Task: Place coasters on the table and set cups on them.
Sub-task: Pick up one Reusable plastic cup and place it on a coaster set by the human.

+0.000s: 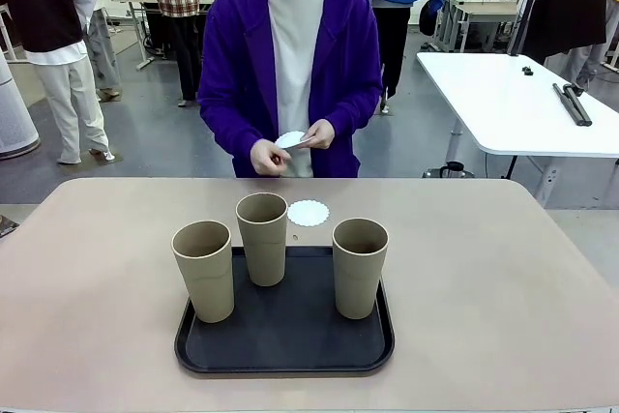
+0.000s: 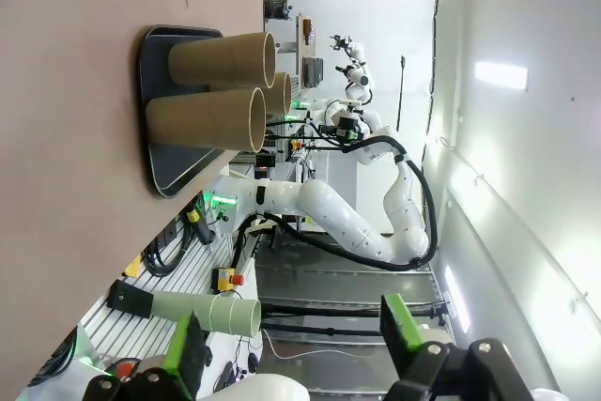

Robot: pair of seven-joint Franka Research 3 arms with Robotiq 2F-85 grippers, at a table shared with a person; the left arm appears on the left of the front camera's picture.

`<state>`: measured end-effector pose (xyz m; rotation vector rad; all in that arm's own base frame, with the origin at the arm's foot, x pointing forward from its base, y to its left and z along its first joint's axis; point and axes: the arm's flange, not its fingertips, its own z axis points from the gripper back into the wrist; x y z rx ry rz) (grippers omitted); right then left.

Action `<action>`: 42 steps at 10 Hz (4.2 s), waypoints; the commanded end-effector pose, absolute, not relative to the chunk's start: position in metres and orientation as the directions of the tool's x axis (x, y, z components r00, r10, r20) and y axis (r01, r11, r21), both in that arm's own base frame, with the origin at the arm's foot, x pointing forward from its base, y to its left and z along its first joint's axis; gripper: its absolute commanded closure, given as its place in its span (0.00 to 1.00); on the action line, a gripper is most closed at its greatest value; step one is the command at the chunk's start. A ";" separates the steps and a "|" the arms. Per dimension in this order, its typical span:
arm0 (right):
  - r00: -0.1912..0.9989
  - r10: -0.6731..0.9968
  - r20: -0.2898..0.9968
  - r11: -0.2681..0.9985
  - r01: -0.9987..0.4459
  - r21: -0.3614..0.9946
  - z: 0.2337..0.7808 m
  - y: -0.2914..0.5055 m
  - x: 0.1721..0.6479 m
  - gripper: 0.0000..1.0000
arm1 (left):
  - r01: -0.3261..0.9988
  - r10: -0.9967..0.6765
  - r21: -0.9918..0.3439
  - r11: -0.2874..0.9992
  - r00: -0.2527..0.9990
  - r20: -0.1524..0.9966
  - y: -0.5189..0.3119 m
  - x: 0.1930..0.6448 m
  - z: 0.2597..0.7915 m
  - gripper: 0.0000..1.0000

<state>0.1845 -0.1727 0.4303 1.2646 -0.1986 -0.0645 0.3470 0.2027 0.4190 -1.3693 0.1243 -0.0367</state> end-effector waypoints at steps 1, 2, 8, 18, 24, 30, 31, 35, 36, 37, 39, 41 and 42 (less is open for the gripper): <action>0.980 -0.158 0.120 0.290 -0.070 0.954 0.431 -0.173 0.184 0.00 | -0.042 -0.090 -0.981 0.191 0.994 -0.060 0.204 0.347 0.420 0.00; 0.980 -0.158 0.120 0.290 -0.070 0.954 0.431 -0.173 0.184 0.00 | -0.042 -0.090 -0.981 0.191 0.994 -0.060 0.204 0.347 0.420 0.00; 0.980 -0.158 0.120 0.290 -0.070 0.954 0.431 -0.173 0.184 0.00 | -0.042 -0.090 -0.981 0.191 0.994 -0.060 0.204 0.347 0.420 0.00; 0.980 -0.158 0.120 0.290 -0.070 0.954 0.431 -0.173 0.184 0.00 | -0.042 -0.090 -0.981 0.191 0.994 -0.060 0.204 0.347 0.420 0.00; 0.983 -0.075 0.170 0.329 -0.137 0.934 0.449 -0.167 0.200 0.00 | -0.042 -0.090 -0.981 0.191 0.994 -0.060 0.204 0.347 0.420 0.00; 0.664 0.566 0.488 0.550 -0.745 0.377 0.564 -0.011 0.253 0.00 | -0.042 -0.090 -0.981 0.191 0.994 -0.060 0.204 0.347 0.420 0.00; 0.549 0.654 0.521 0.513 -0.828 0.228 0.563 0.020 0.250 0.00 | -0.042 -0.090 -0.981 0.191 0.994 -0.060 0.204 0.347 0.420 0.00; 0.356 0.634 0.686 0.423 -0.903 0.078 0.529 0.071 0.266 0.00 | -0.042 -0.090 -0.981 0.191 0.994 -0.060 0.204 0.347 0.420 0.00; 0.362 0.627 0.690 0.415 -0.905 0.097 0.519 0.070 0.275 0.00 | -0.042 -0.090 -0.981 0.191 0.994 -0.060 0.204 0.347 0.420 0.00; 0.371 0.630 0.682 0.425 -0.900 0.097 0.509 0.068 0.281 0.00 | -0.042 -0.090 -0.981 0.191 0.994 -0.060 0.204 0.347 0.420 0.00; 0.374 0.640 0.671 0.457 -0.888 0.059 0.561 0.072 0.273 0.00 | -0.042 -0.090 -0.981 0.191 0.994 -0.060 0.204 0.347 0.420 0.00; 0.374 0.640 0.671 0.457 -0.888 0.059 0.561 0.072 0.273 0.00 | -0.042 -0.090 -0.981 0.191 0.994 -0.060 0.204 0.347 0.420 0.00; 0.364 0.641 0.676 0.443 -0.894 0.062 0.557 0.071 0.279 0.00 | -0.042 -0.090 -0.981 0.191 0.994 -0.060 0.204 0.347 0.420 0.00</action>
